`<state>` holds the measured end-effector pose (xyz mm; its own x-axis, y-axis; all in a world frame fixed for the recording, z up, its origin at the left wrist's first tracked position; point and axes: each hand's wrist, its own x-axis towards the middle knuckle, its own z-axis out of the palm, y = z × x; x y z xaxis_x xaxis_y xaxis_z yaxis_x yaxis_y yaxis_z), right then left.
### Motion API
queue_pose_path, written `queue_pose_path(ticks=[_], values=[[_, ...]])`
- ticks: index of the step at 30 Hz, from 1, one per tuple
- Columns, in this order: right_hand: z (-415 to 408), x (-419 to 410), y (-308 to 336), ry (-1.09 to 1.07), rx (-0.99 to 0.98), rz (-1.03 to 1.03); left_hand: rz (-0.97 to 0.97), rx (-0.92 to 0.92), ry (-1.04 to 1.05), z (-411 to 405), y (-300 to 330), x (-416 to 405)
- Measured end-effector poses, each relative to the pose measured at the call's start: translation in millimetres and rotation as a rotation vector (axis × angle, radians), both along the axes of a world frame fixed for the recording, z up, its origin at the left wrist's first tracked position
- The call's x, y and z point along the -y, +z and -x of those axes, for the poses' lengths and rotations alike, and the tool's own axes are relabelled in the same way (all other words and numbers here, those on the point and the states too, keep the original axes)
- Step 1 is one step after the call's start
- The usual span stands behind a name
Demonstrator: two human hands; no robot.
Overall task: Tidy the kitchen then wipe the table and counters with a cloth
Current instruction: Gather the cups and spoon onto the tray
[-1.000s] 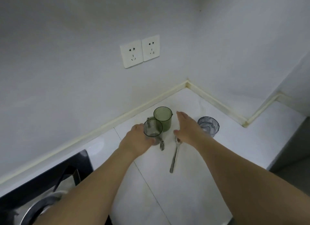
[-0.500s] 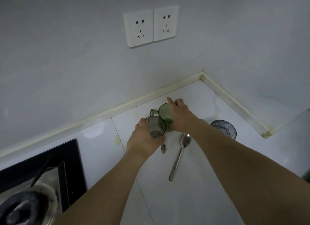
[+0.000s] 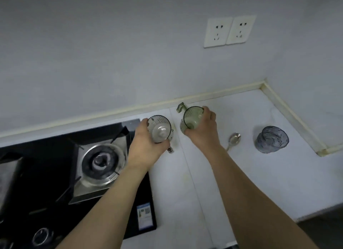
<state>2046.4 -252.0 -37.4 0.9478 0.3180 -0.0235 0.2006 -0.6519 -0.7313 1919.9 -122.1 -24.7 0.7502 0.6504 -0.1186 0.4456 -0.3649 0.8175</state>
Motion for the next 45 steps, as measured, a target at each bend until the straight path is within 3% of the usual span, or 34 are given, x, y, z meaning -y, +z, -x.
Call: queue_pose_path(ticks=[11,20,24,32,45], values=[[214,-157,50,0.286,0.021,-0.078,-0.084,0.091,0.252,248,52,-110],[495,-297,82,0.67,0.061,-0.121,-0.162,0.083,0.611,561,78,-212],[574,-333,89,0.815,0.073,-0.1,-0.166,0.057,0.707,651,80,-238],[657,-415,86,0.949,0.062,-0.035,-0.089,0.107,0.835,727,66,-298],[710,-621,67,1.068,-0.067,-0.075,-0.094,0.011,0.957,787,62,-491]])
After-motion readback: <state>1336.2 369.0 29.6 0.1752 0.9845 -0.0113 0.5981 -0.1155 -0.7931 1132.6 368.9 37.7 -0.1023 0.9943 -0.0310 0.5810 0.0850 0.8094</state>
